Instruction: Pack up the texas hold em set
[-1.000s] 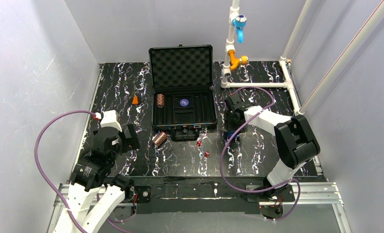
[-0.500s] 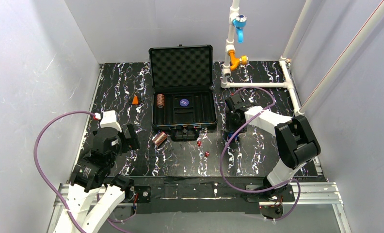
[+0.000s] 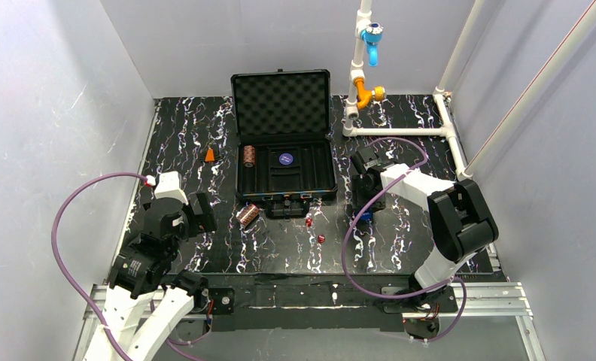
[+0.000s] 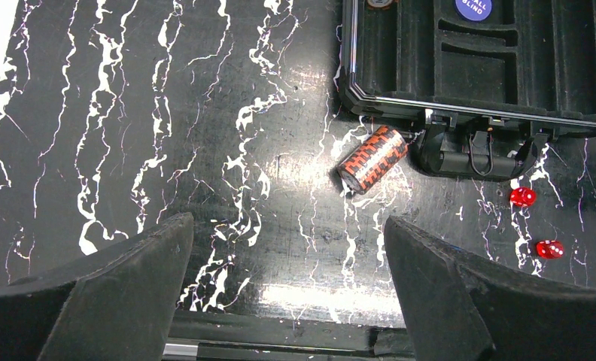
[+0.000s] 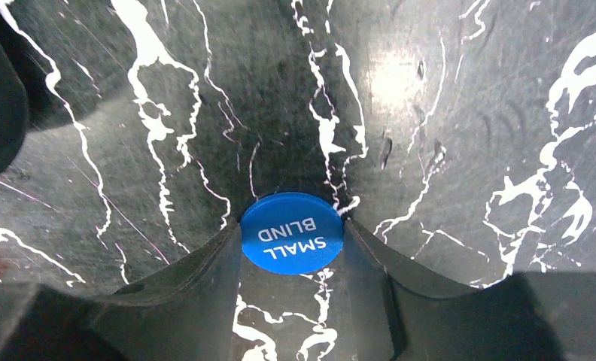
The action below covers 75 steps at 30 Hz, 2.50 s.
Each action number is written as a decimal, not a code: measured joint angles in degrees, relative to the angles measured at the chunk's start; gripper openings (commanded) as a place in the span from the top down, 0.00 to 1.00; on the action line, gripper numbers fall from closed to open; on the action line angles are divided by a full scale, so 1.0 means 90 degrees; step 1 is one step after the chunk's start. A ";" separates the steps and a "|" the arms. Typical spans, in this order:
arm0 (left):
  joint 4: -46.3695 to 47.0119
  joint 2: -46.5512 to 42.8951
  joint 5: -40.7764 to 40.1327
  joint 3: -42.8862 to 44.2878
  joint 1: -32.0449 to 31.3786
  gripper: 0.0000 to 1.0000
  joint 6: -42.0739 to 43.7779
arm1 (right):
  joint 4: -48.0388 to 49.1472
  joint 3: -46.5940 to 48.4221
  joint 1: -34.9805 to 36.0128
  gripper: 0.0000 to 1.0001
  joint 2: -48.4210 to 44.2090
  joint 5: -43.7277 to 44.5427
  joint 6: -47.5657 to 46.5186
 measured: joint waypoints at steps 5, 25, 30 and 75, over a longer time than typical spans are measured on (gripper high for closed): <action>-0.0002 -0.0002 -0.0002 -0.0002 0.0000 0.02 0.0000 | -0.0289 0.0002 0.0000 0.51 -0.0029 -0.0032 -0.0002; -0.0002 -0.0002 -0.0005 -0.0002 0.0000 0.02 0.0000 | -0.0996 0.0277 0.0000 0.51 -0.0032 -0.0034 -0.0017; 0.0000 -0.0002 -0.0002 -0.0002 0.0000 0.02 0.0000 | -0.1056 0.0410 0.0000 0.51 -0.0039 -0.0034 -0.0046; -0.0002 -0.0002 -0.0024 -0.0002 0.0000 0.02 0.0000 | -0.0500 0.3480 0.0588 0.51 0.1178 -0.2120 0.1027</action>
